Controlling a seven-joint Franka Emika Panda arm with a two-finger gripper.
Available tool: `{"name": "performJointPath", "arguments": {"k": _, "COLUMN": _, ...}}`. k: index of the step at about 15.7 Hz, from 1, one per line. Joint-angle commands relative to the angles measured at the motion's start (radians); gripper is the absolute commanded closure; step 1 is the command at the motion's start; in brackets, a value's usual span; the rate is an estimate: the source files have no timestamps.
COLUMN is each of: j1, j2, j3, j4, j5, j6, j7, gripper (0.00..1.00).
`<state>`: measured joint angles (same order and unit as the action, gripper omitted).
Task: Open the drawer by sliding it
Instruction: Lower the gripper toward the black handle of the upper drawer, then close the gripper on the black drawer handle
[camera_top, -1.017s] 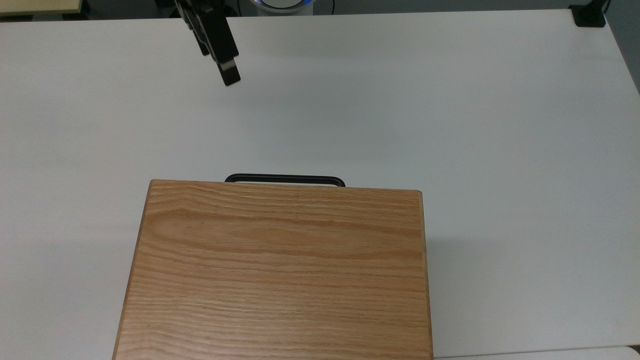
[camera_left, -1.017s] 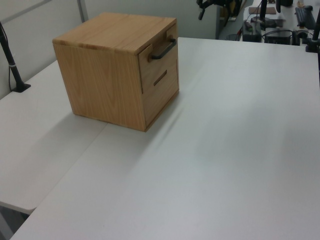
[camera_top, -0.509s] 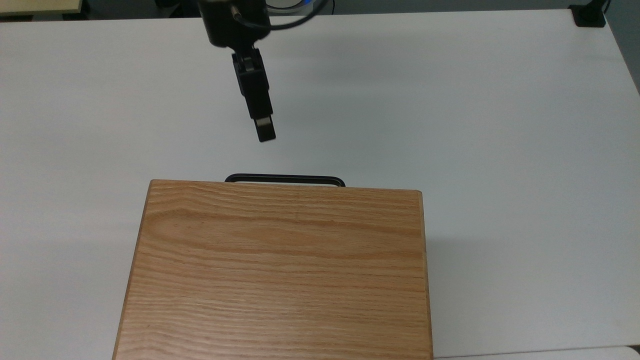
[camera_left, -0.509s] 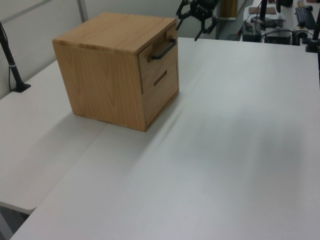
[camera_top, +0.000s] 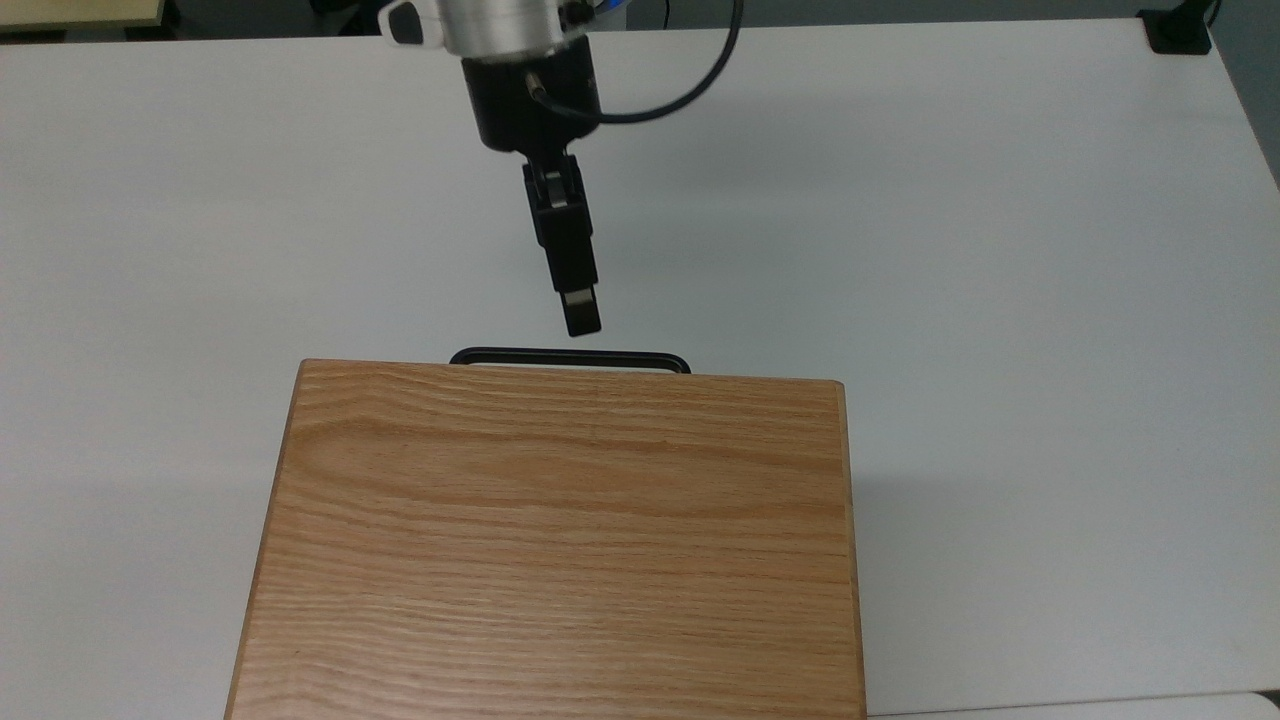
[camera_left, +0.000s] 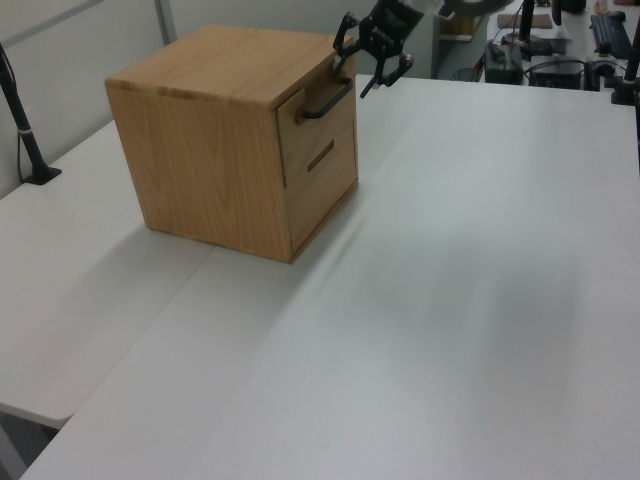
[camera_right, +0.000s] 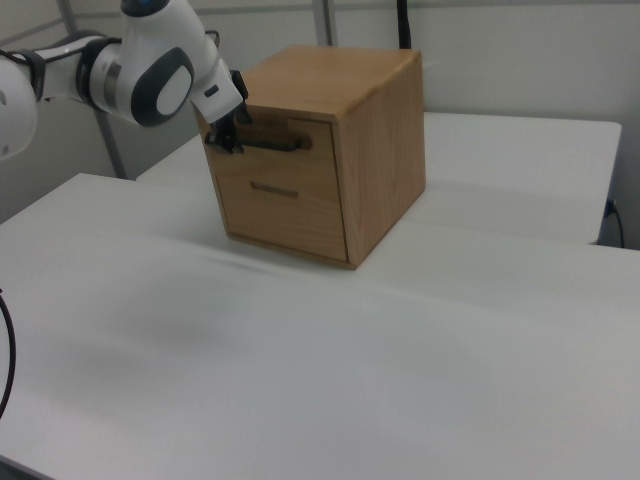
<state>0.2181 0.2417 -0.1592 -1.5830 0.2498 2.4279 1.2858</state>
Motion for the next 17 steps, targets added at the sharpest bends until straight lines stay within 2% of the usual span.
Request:
{"name": "performJointPath", "arguments": {"k": 1, "j1": 0.023, "j2": 0.039, "j3": -0.013, "j4": -0.006, "j5": -0.015, "j6": 0.062, "j7": 0.035, "gripper": 0.37}}
{"name": "performJointPath", "arguments": {"k": 5, "j1": 0.037, "j2": 0.065, "j3": -0.014, "j4": -0.009, "j5": -0.033, "j6": 0.135, "j7": 0.053, "gripper": 0.45}}
{"name": "performJointPath", "arguments": {"k": 10, "j1": 0.04, "j2": 0.102, "j3": -0.026, "j4": -0.006, "j5": -0.05, "j6": 0.175, "j7": 0.056, "gripper": 0.76}}
{"name": "performJointPath", "arguments": {"k": 12, "j1": 0.043, "j2": 0.099, "j3": -0.026, "j4": -0.008, "j5": -0.05, "j6": 0.175, "j7": 0.058, "gripper": 0.8}}
{"name": "performJointPath", "arguments": {"k": 17, "j1": 0.043, "j2": 0.061, "j3": -0.025, "j4": -0.049, "j5": -0.05, "j6": 0.175, "j7": 0.058, "gripper": 0.8}}
